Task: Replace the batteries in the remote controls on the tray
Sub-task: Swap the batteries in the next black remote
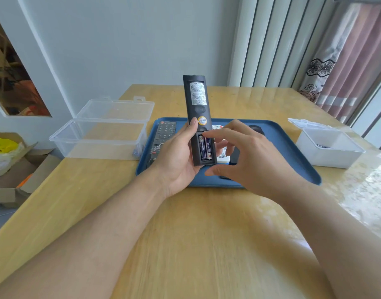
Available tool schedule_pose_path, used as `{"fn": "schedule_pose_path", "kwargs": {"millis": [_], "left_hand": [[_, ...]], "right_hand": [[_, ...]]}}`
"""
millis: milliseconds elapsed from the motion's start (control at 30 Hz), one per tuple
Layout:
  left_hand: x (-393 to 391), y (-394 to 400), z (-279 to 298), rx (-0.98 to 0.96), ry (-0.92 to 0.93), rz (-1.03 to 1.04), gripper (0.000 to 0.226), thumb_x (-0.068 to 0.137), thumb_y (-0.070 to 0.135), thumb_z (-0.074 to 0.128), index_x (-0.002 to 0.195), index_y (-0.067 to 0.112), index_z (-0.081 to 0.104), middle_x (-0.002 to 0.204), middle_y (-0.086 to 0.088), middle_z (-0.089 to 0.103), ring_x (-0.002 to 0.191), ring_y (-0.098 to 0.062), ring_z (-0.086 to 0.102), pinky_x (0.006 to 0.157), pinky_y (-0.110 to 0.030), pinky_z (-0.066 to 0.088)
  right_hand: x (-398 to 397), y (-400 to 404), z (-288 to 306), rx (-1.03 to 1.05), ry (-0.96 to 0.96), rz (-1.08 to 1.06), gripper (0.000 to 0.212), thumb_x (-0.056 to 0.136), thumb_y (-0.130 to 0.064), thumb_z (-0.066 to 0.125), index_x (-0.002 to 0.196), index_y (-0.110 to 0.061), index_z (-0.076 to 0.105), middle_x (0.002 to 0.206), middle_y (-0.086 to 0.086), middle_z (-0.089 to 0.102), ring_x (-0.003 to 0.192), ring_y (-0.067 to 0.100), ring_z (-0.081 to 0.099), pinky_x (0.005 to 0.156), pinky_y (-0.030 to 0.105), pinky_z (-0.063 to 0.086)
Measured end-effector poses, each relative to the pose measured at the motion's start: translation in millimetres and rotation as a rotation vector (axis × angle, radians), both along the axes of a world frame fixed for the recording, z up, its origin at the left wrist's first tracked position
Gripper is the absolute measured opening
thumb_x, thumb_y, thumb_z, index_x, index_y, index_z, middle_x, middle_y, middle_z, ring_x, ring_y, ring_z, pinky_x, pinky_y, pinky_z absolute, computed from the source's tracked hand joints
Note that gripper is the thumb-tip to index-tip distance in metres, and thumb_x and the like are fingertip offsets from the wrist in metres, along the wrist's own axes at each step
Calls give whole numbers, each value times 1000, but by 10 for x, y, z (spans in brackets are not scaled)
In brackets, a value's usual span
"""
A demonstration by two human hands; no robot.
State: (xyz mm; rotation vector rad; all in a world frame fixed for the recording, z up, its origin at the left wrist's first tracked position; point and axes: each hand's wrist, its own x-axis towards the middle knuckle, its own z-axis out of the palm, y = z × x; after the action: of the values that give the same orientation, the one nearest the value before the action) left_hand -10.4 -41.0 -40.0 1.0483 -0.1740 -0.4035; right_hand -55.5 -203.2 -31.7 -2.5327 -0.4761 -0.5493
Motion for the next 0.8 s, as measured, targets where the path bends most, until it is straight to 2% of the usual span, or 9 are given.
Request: {"fn": "schedule_pose_path", "kwargs": {"millis": [100, 167, 367, 500, 567, 600, 667, 733, 800], "left_hand": [[5, -10, -20, 33, -24, 1, 51, 106, 42, 44, 142, 8, 53, 137, -18, 63, 114, -34, 69, 106, -46, 50], [9, -22, -38, 42, -31, -3, 49, 106, 41, 44, 143, 9, 53, 138, -18, 62, 119, -38, 66, 110, -50, 46], [-1, -20, -19, 21, -32, -13, 47, 107, 40, 42, 143, 11, 53, 126, -13, 69, 97, -29, 74, 107, -47, 48], [-14, -20, -37, 42, -55, -9, 39, 108, 35, 42, 138, 14, 58, 117, -8, 71, 99, -29, 73, 105, -47, 50], [-35, -25, -48, 82, -77, -19, 33, 109, 33, 43, 131, 16, 62, 107, -3, 72, 93, -25, 74, 89, -40, 56], [-49, -32, -48, 98, -85, -23, 30, 108, 33, 44, 125, 17, 63, 101, -1, 72, 88, -23, 74, 80, -36, 56], [-76, -43, -42, 118, -95, -23, 25, 108, 33, 44, 117, 20, 64, 95, 1, 70, 84, -22, 72, 73, -36, 50], [-80, -59, -47, 137, -106, -21, 25, 108, 34, 45, 117, 20, 63, 96, 0, 69, 82, -22, 72, 74, -39, 44], [-85, -69, -60, 153, -109, -19, 27, 107, 35, 45, 121, 20, 63, 99, -1, 69, 82, -21, 71, 81, -44, 40]], "right_hand": [[0, 2, 2, -22, -40, -3, 63, 71, -43, 87, 128, -43, 61, 102, -22, 46, 87, -1, 50, 74, 30, 49], [-6, 5, -4, -27, -50, -5, 61, 72, -43, 86, 128, -41, 61, 105, -22, 48, 86, -4, 47, 74, 31, 49], [0, 11, -22, -36, -63, 9, 59, 75, -41, 85, 129, -41, 63, 108, -19, 53, 89, 9, 60, 73, 41, 54], [-11, 39, -6, -64, -32, 2, 56, 77, -41, 83, 126, -40, 58, 110, -18, 50, 94, 5, 56, 72, 36, 53], [-15, 50, -12, -66, -16, 17, 54, 77, -39, 83, 123, -34, 55, 109, -18, 48, 97, 2, 56, 75, 33, 51], [-12, 47, -15, -60, -10, 24, 54, 77, -38, 84, 122, -31, 55, 109, -18, 48, 98, 1, 55, 76, 31, 50], [-1, 34, -19, -34, 20, 39, 54, 77, -34, 84, 121, -26, 55, 108, -15, 48, 98, -1, 53, 80, 24, 47], [11, 24, -14, -11, 61, 47, 52, 77, -31, 85, 118, -23, 55, 107, -13, 48, 96, -4, 51, 83, 17, 44], [18, 22, -8, -1, 92, 44, 51, 76, -30, 85, 116, -22, 53, 107, -12, 48, 95, -6, 51, 82, 9, 41]]}}
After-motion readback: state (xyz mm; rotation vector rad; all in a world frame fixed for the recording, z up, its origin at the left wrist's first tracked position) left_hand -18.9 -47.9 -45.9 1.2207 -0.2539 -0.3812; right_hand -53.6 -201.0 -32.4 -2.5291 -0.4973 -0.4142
